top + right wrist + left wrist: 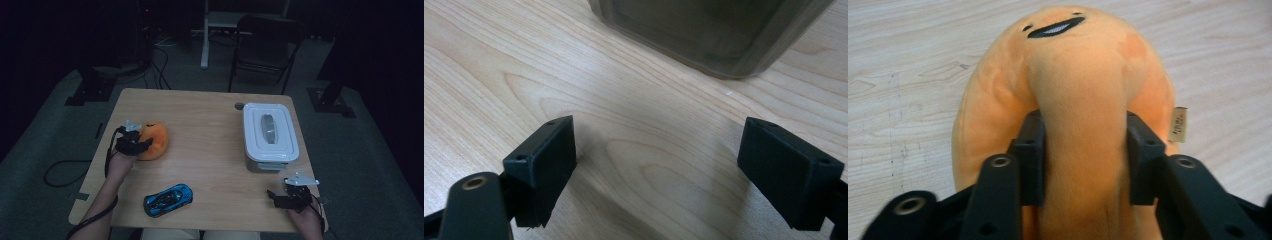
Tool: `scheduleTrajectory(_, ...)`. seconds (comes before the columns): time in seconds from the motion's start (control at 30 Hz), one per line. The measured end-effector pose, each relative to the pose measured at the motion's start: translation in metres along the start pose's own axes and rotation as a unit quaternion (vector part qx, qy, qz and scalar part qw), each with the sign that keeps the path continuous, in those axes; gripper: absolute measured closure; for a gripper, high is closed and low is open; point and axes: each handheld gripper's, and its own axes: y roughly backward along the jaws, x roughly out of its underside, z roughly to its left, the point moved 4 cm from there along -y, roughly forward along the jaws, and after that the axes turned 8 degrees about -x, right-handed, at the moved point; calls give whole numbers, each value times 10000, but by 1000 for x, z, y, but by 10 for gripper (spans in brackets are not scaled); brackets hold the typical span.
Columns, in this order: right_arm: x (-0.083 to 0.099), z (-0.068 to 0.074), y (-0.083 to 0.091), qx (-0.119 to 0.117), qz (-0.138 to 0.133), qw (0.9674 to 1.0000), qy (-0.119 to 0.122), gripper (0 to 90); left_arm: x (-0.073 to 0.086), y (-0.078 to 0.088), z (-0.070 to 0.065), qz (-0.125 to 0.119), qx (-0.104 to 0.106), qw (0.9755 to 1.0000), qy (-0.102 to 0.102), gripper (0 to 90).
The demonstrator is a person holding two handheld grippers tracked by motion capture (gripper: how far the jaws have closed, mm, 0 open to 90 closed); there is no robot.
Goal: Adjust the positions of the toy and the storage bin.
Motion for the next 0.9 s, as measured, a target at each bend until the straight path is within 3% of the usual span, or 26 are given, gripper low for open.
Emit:
scheduleTrajectory(0.1, 0, 0, 0, -3, -1, 10000, 1, 153, -1, 9, 3, -41, 44, 10000, -7, 645)
scheduleTrajectory(0.27, 0, 0, 0, -7, -4, 10000, 0, 155, 0, 22, 4, -4, 77, 9997, -214, 658)
scheduleTrajectory(0.4, 0, 0, 0, -5, -3, 10000, 0, 155, 4, 42, 1, -44, 101, 9992, -392, 671)
scheduleTrajectory(0.6, 0, 0, 0, -5, -3, 10000, 0, 155, 9, 69, -10, -226, 363, 9978, -512, 672)
scheduleTrajectory(0.67, 0, 0, 0, -5, -4, 10000, 0, 155, 11, 74, -15, -226, 461, 9972, -539, 670)
scheduleTrajectory(0.73, 0, 0, 0, -6, -3, 10000, 0, 155, 14, 75, -21, -239, 517, 9958, -713, 668)
scheduleTrajectory(0.9, 0, 0, 0, -6, -3, 10000, 0, 155, 28, 77, -28, -25, 636, 9941, -876, 667)
